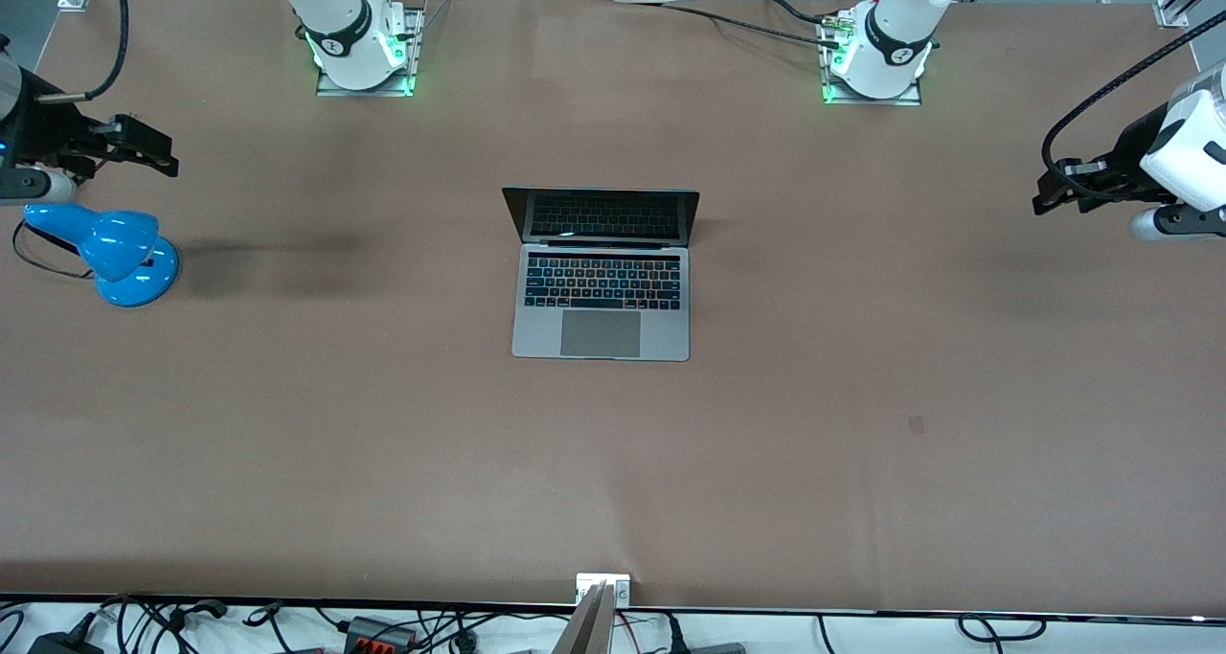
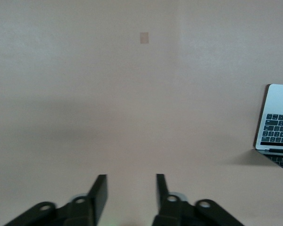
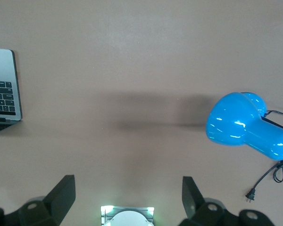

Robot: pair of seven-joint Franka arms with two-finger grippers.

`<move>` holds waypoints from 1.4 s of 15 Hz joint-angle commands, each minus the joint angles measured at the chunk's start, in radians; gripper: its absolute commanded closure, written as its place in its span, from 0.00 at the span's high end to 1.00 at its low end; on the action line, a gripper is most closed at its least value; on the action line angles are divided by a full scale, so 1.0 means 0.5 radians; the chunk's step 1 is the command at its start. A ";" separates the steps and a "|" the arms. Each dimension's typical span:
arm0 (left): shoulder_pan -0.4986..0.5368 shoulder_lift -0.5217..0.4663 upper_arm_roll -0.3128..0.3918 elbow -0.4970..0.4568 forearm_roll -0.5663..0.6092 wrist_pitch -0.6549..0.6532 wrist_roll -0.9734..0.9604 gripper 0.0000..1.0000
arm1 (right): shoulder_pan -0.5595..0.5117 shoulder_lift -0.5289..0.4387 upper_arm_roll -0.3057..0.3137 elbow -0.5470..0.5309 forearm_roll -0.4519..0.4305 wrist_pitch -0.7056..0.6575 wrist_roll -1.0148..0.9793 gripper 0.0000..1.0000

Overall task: Close laptop with both arms from behind
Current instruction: 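Raise both grippers from rest and swing them toward the laptop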

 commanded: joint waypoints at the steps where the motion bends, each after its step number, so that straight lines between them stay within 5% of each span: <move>1: 0.007 -0.023 -0.014 0.012 0.017 -0.120 0.000 0.01 | -0.003 0.048 0.003 0.058 0.026 -0.029 -0.012 1.00; 5: -0.039 0.011 -0.078 0.009 -0.154 -0.108 -0.067 0.00 | 0.015 0.124 0.009 0.055 0.020 -0.042 -0.040 1.00; 8: -0.045 0.027 -0.097 -0.007 -0.183 -0.115 -0.076 0.00 | 0.018 0.140 0.009 0.055 0.026 -0.142 -0.033 0.04; 14: -0.045 0.100 -0.275 -0.065 -0.397 -0.115 -0.095 0.00 | 0.040 0.152 0.012 0.009 0.140 -0.180 -0.018 0.00; 21: -0.042 0.223 -0.667 -0.093 -0.416 -0.047 -0.300 0.00 | 0.389 0.121 0.012 -0.178 0.231 -0.162 0.300 0.00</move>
